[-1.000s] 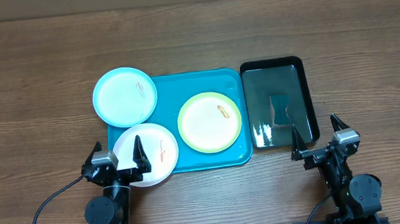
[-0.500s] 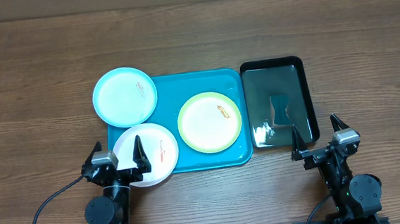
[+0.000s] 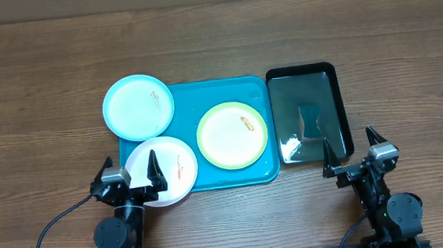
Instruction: Clean dirty plates on tray and stack at the side
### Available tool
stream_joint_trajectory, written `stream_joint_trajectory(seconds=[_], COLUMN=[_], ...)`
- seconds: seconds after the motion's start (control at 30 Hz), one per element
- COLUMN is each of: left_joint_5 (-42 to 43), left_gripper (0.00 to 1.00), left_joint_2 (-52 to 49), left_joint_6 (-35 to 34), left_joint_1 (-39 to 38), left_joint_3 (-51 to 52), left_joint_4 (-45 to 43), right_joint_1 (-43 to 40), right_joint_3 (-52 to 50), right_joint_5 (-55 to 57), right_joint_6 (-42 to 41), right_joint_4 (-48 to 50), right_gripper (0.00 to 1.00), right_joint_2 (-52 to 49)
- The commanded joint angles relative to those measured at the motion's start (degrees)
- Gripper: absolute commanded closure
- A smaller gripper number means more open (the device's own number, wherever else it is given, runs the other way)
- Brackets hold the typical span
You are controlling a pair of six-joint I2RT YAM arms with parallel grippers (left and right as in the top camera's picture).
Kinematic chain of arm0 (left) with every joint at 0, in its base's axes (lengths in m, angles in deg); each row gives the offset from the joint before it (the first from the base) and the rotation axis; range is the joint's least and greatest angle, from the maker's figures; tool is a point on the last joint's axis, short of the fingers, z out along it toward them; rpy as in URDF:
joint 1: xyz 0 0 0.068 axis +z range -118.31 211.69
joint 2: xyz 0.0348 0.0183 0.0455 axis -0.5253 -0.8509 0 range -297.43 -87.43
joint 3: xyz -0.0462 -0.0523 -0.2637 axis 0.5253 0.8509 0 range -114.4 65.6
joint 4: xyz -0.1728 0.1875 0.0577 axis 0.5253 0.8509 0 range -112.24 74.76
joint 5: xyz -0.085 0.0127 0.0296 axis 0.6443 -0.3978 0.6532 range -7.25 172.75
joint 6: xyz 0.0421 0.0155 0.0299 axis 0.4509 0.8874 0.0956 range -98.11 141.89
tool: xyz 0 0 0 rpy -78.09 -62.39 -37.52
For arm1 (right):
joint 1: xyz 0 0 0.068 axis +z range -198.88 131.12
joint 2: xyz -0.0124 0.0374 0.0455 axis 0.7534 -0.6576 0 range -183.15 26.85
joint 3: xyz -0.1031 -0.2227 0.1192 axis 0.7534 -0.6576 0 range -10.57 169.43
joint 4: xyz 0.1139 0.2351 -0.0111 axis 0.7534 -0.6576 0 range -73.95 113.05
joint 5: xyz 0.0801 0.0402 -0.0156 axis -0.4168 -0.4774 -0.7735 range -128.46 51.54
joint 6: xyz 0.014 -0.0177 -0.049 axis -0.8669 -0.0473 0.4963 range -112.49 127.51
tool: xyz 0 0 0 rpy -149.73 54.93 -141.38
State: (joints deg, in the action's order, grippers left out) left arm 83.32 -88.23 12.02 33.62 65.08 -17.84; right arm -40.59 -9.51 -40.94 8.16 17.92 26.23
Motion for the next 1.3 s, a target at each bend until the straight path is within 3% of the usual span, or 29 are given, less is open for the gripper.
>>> stream_joint_trajectory(seconds=[0.0, 1.27], left_joint_5=[-0.59, 1.01], left_gripper=[0.00, 0.00], left_joint_2=[0.48, 0.48], left_joint_6=[1.09, -0.83], left_joint_1=[0.35, 0.28], left_joint_3=[0.24, 0.24], left_joint_4=[0.04, -0.02], right_joint_1=[-0.17, -0.17], right_joint_3=[-0.61, -0.61], right_joint_5=[0.74, 0.74], right_joint_6=[-0.28, -0.28], right_joint_4=[0.42, 0.42], right_gripper=[0.00, 0.00], right_joint_2=[0.44, 0.44])
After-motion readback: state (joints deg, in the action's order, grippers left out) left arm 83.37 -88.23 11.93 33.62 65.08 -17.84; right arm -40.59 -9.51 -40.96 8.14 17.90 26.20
